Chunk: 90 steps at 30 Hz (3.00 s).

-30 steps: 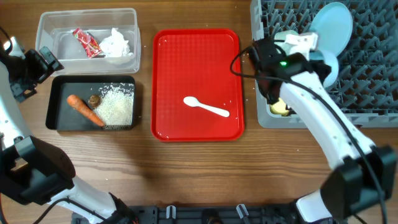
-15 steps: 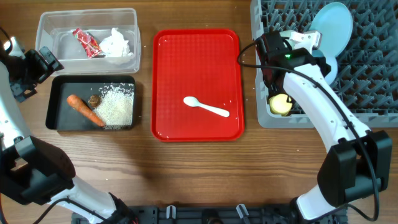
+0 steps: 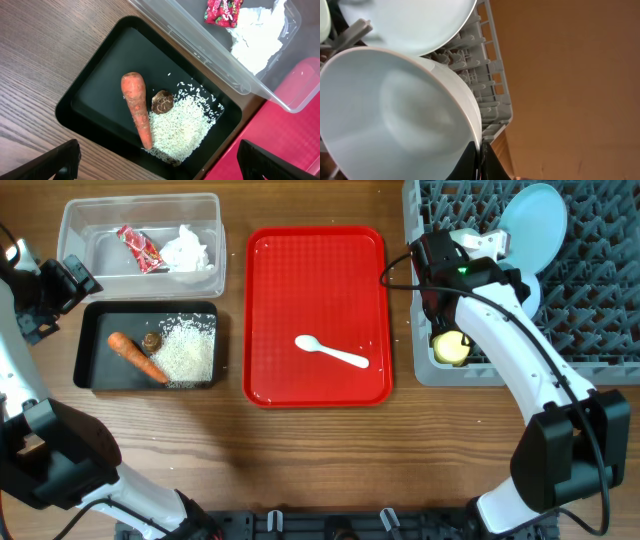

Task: Sort waste into correct bins and load items into the dishwasher rack
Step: 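Lower the blue bowl into the rack and release it, then move the right gripper back over the red tray toward the spoon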

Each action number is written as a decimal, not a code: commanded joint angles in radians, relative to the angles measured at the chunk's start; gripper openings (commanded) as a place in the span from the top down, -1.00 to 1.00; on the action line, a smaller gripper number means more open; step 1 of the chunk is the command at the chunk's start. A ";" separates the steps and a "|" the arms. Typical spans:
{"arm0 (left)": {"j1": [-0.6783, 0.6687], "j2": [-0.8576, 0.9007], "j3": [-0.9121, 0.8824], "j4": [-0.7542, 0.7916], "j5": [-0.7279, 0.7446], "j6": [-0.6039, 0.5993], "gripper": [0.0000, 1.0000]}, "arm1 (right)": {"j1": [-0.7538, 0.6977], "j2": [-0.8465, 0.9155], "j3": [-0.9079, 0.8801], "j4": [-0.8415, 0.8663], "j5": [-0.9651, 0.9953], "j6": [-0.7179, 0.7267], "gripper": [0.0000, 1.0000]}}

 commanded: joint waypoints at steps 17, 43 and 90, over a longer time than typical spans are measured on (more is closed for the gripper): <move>0.000 -0.027 0.006 0.000 0.002 -0.002 -1.00 | -0.021 0.083 -0.009 0.016 0.059 -0.116 0.91; 0.000 -0.027 0.006 0.000 0.002 -0.002 -1.00 | 0.016 0.083 -0.008 0.049 -0.220 -0.238 0.56; 0.000 -0.027 0.006 0.000 0.002 -0.002 -1.00 | 0.302 0.225 0.081 0.402 -1.328 -0.182 -0.46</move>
